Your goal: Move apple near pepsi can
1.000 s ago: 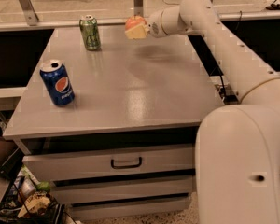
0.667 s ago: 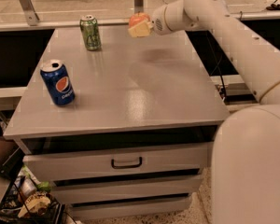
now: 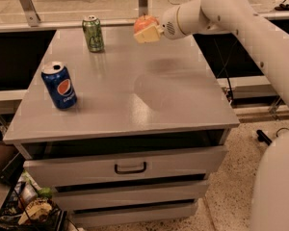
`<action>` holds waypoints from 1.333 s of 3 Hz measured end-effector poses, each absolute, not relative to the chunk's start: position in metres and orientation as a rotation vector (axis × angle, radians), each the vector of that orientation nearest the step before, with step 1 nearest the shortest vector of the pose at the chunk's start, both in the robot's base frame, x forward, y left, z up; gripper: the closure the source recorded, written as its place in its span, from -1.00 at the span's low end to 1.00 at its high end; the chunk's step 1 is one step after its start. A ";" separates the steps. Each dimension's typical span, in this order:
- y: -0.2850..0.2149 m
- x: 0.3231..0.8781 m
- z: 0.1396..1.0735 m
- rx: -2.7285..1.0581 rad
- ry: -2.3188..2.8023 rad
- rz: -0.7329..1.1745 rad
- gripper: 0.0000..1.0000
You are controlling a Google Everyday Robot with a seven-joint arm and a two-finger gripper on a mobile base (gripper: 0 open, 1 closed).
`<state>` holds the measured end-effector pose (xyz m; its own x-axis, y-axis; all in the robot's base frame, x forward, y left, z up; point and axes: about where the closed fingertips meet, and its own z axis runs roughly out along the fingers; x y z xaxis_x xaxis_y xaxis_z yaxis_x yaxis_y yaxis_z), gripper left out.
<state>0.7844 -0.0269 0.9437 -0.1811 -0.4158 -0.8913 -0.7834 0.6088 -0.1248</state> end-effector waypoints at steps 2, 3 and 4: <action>-0.012 0.711 0.937 -1.045 1.740 0.544 1.00; 0.016 0.675 0.922 -1.066 1.706 0.586 1.00; 0.046 0.652 0.909 -1.101 1.675 0.621 1.00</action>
Offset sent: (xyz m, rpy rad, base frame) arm -0.1219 0.0306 -0.0256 0.0674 -0.0011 0.1464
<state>0.6520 0.0464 0.9091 -0.0897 -0.3741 -0.9230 -0.8855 0.4541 -0.0979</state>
